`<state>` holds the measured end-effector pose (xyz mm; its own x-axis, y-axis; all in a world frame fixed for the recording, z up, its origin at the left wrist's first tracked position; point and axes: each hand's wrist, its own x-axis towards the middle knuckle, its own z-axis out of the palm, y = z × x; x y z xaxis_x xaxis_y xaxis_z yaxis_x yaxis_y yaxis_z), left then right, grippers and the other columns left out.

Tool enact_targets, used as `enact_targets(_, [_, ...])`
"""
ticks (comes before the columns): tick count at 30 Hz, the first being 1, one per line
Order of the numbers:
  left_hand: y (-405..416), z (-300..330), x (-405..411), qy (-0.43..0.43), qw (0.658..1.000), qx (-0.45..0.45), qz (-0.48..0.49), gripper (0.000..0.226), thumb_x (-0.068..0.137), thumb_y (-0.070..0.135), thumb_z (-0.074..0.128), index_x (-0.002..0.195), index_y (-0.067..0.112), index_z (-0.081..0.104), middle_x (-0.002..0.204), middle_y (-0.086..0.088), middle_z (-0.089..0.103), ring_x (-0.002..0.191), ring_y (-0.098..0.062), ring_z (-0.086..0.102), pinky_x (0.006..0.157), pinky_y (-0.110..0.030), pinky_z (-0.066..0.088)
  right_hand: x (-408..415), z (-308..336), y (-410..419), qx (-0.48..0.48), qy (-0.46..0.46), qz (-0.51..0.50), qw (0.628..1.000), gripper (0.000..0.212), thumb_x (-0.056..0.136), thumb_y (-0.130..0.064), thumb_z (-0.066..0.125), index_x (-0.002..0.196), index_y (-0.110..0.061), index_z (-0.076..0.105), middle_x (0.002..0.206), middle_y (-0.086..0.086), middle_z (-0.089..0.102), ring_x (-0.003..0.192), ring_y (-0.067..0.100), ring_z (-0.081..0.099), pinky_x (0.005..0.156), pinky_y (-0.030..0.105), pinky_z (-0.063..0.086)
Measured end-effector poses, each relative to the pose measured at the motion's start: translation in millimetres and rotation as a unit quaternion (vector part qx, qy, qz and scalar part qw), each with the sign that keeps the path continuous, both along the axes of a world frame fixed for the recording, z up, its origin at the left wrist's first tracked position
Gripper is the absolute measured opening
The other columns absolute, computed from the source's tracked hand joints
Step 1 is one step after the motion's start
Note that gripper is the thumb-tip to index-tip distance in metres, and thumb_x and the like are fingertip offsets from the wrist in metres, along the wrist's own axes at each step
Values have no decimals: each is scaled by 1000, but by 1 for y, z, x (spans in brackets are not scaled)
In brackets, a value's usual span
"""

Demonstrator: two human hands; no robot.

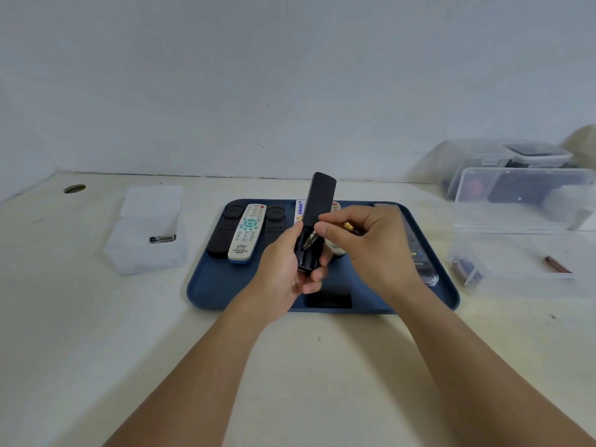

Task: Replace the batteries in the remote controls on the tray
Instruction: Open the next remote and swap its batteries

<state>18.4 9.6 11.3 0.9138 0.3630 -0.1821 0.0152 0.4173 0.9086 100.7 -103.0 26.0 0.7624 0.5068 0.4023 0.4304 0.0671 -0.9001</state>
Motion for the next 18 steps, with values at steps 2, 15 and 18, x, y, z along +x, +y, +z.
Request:
enact_targets(2, [-2,2,0,12,1000,4,16,50,106,45,36,88,7,61,62,-10,55,44,-17,40,37,-21,22,-7,-1,3,-1,4,-4,1000,8,85,-9,77,93,-7,78,72,10,73,54,28,67,63,45,60])
enact_targets(15, [-2,4,0,8,995,-20,93,43,101,45,52,80,12,69,60,-4,59,40,-13,38,36,-20,20,-22,-9,12,-123,-152,24,981,26,93,-9,67,113,-24,75,74,-12,63,57,7,66,66,13,49])
enact_targets(18, [-3,5,-1,4,996,-13,91,41,103,44,50,87,13,71,62,-3,64,39,-12,38,36,-20,19,-15,-9,8,-102,-54,93,989,30,97,-5,60,118,-21,73,70,-7,72,60,15,72,73,21,57])
